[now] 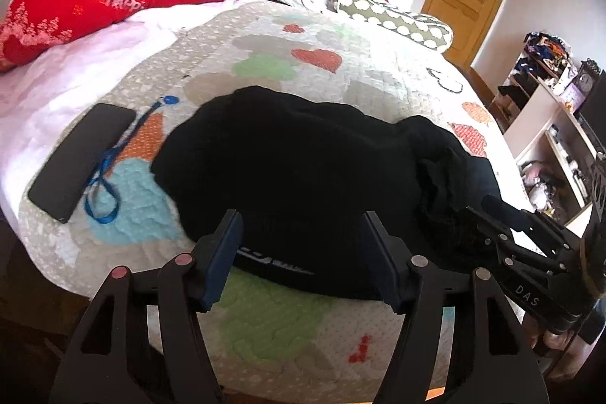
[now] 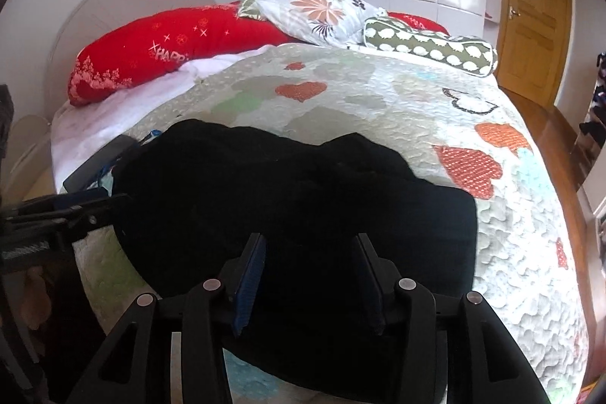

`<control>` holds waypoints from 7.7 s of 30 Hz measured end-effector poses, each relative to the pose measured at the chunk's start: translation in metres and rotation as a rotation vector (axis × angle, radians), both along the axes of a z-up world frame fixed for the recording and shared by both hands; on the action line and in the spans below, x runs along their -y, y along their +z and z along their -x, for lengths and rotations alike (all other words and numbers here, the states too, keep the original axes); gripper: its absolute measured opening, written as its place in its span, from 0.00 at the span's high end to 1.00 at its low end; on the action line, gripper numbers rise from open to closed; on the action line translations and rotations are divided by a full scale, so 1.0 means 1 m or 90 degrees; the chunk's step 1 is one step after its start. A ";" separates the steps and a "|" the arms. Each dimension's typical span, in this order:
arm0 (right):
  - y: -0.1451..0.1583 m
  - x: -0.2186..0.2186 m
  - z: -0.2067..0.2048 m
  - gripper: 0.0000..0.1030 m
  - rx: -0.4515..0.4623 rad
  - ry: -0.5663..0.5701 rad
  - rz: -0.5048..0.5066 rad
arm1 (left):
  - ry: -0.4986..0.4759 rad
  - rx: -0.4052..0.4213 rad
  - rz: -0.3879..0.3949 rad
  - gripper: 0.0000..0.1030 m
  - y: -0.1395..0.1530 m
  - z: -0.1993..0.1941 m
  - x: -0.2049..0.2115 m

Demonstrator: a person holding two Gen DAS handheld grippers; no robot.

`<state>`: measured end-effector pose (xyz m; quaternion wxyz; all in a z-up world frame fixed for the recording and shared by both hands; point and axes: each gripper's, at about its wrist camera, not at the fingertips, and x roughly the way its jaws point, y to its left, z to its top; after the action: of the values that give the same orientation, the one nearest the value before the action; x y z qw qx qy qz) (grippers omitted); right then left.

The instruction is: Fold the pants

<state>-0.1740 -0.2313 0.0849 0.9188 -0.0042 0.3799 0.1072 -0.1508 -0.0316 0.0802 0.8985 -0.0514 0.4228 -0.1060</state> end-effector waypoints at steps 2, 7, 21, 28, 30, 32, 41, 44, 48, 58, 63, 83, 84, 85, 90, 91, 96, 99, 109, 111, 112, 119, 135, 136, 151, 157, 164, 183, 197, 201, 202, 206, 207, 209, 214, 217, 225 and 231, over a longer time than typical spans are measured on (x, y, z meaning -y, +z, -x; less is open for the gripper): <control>-0.001 -0.002 0.001 0.55 -0.002 0.005 -0.009 | 0.011 0.004 -0.005 0.37 0.001 0.003 -0.004; 0.002 -0.006 -0.001 0.55 0.006 0.018 -0.011 | 0.034 0.009 -0.001 0.37 0.002 0.011 -0.014; 0.003 -0.037 -0.028 0.54 -0.013 0.075 -0.053 | 0.103 -0.043 0.126 0.34 -0.017 0.005 -0.074; 0.007 -0.083 -0.087 0.43 -0.034 0.126 -0.061 | 0.145 -0.052 0.184 0.28 -0.033 -0.005 -0.092; 0.008 -0.102 -0.109 0.41 -0.039 0.143 -0.049 | 0.146 -0.059 0.186 0.28 -0.038 -0.014 -0.088; 0.006 -0.115 -0.126 0.40 -0.045 0.152 -0.037 | 0.145 -0.068 0.182 0.28 -0.042 -0.023 -0.084; -0.035 -0.127 -0.183 0.27 -0.103 0.128 -0.066 | 0.145 -0.060 0.206 0.11 -0.056 -0.049 -0.072; -0.016 -0.116 -0.174 0.27 -0.090 0.122 -0.059 | 0.161 -0.028 0.199 0.47 -0.051 -0.048 -0.073; 0.022 -0.079 -0.142 0.27 -0.021 0.106 -0.067 | 0.141 0.025 0.158 0.75 -0.029 -0.044 -0.064; 0.066 0.086 -0.062 0.27 0.070 -0.143 -0.146 | -0.213 0.229 -0.011 0.78 0.019 0.025 0.114; 0.037 0.119 -0.043 0.27 0.007 -0.139 -0.179 | -0.354 0.133 0.013 0.73 -0.015 0.038 0.150; -0.022 0.057 -0.055 0.63 -0.044 -0.035 -0.217 | -0.177 0.065 0.021 0.30 -0.031 -0.026 0.053; -0.011 0.053 -0.047 0.77 -0.020 -0.023 -0.198 | -0.177 0.073 0.024 0.30 -0.026 -0.021 0.051; 0.001 0.051 -0.039 0.81 0.000 -0.011 -0.188 | -0.175 0.085 0.025 0.30 -0.021 -0.017 0.047; 0.045 0.085 0.009 0.93 0.079 -0.053 -0.166 | -0.177 0.152 0.027 0.29 0.011 -0.006 0.041; 0.043 0.092 0.012 0.94 0.078 -0.072 -0.149 | -0.184 0.142 0.031 0.29 0.010 -0.008 0.045; 0.006 0.116 0.008 0.96 -0.005 -0.118 -0.194 | -0.203 0.096 0.002 0.29 -0.015 -0.010 0.070; -0.001 0.114 0.007 0.45 -0.017 -0.092 -0.240 | -0.196 0.095 0.009 0.29 -0.016 -0.007 0.066; -0.027 0.073 -0.034 0.69 -0.050 -0.039 -0.294 | -0.142 0.063 0.018 0.29 -0.022 -0.020 0.038; -0.006 0.073 -0.020 0.85 -0.006 -0.014 -0.276 | -0.143 0.076 0.024 0.29 -0.014 -0.017 0.037; 0.006 0.079 -0.010 0.85 0.012 -0.011 -0.271 | -0.146 0.086 0.028 0.29 -0.008 -0.014 0.037; -0.024 0.112 0.002 0.80 -0.048 -0.095 -0.194 | -0.187 0.068 0.038 0.29 -0.019 -0.012 0.073; 0.016 0.062 -0.054 0.61 0.008 -0.021 -0.160 | -0.227 0.060 -0.025 0.29 -0.029 -0.001 0.081; 0.009 0.056 -0.062 0.61 0.000 -0.014 -0.143 | -0.227 0.057 -0.022 0.29 -0.031 -0.002 0.082; 0.013 0.059 -0.012 0.62 -0.016 -0.005 -0.040 | -0.216 0.065 -0.033 0.23 -0.028 0.002 0.080; -0.025 0.061 0.045 0.51 0.002 -0.055 0.046 | -0.208 0.040 -0.013 0.23 -0.040 0.004 0.083; 0.010 0.075 0.056 0.49 0.035 -0.072 -0.017 | -0.191 0.063 -0.040 0.23 -0.022 0.010 0.081; 0.000 0.084 0.044 0.46 -0.003 -0.117 -0.089 | -0.149 0.077 -0.047 0.23 -0.008 0.008 0.071; -0.004 0.090 0.037 0.44 -0.026 -0.126 -0.081 | -0.143 0.063 -0.042 0.23 -0.010 -0.002 0.073; -0.007 0.093 0.032 0.44 -0.032 -0.133 -0.079 | -0.147 0.054 -0.035 0.23 -0.012 -0.008 0.076; -0.008 0.095 0.029 0.44 -0.034 -0.135 -0.083 | -0.149 0.052 -0.032 0.23 -0.012 -0.009 0.077; -0.009 0.105 0.015 0.43 -0.033 -0.146 -0.108 | -0.156 0.042 -0.015 0.23 -0.013 -0.021 0.084; -0.010 0.108 0.009 0.43 -0.031 -0.149 -0.120 | -0.157 0.032 -0.011 0.23 -0.014 -0.026 0.087; -0.013 0.115 -0.006 0.44 -0.034 -0.153 -0.147 | -0.155 0.022 -0.007 0.23 -0.017 -0.031 0.093; -0.011 0.109 -0.026 0.84 -0.015 -0.112 -0.121 | -0.168 0.005 -0.006 0.23 -0.030 -0.035 0.110; -0.010 0.103 -0.024 0.84 -0.002 -0.111 -0.068 | -0.170 0.012 0.001 0.23 -0.039 -0.031 0.118; 0.006 0.120 0.004 0.70 0.025 -0.171 -0.081 | -0.157 0.025 -0.018 0.23 -0.027 -0.022 0.104; 0.010 0.082 0.030 0.70 0.019 -0.047 -0.097 | -0.139 0.016 -0.008 0.23 -0.033 -0.012 0.097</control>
<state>-0.2044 -0.3130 0.0954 0.9254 0.0781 0.3565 0.1018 -0.1387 -0.1291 0.0474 0.8871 0.0017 0.4153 -0.2014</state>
